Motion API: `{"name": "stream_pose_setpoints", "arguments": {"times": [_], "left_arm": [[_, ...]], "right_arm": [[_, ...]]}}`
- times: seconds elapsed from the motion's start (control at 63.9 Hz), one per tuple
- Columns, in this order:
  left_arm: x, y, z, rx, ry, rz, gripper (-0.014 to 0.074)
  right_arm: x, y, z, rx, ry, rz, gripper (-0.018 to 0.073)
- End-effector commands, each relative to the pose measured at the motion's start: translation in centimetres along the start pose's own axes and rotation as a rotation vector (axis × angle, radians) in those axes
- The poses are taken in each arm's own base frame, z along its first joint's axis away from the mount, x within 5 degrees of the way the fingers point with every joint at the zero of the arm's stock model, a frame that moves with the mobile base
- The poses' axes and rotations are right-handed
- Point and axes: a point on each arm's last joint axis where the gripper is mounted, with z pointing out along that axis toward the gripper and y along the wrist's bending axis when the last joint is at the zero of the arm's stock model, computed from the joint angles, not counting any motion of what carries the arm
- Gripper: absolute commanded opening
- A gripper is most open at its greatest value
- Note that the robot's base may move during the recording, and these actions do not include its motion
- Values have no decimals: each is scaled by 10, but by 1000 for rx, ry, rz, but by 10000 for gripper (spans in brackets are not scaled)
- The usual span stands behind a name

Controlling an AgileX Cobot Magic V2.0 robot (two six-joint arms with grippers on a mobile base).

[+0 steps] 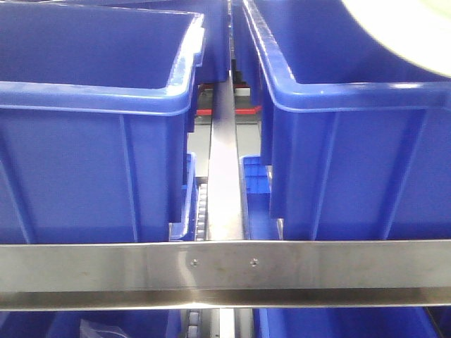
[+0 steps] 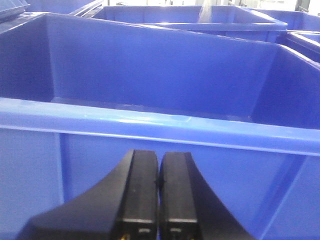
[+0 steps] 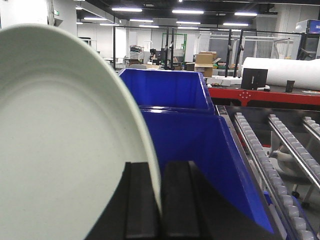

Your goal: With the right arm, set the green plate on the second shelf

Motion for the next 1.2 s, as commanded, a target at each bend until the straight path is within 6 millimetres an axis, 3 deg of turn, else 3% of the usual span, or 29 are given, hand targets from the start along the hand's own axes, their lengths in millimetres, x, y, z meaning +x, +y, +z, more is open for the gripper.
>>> {"name": "stream_pose_setpoints", "arguments": {"times": [0.0, 0.469, 0.579, 0.782, 1.048, 1.189], "left_arm": [[5, 0, 0, 6, -58, -3, 131], [5, 0, 0, 6, -58, -3, 131], [5, 0, 0, 6, -58, -3, 131], [5, 0, 0, 6, -58, -3, 131], [5, 0, 0, 6, -58, -3, 131], [5, 0, 0, 6, -58, -3, 131]], "right_arm": [[-21, -1, 0, 10, -136, 5, 30], [-22, -1, 0, 11, -151, 6, 30], [-23, -1, 8, 14, -174, 9, 30], [-18, -9, 51, 78, -160, 89, 30], [-19, -29, 123, 186, -48, 7, 40], [-11, -32, 155, 178, 48, 11, 188]]}}
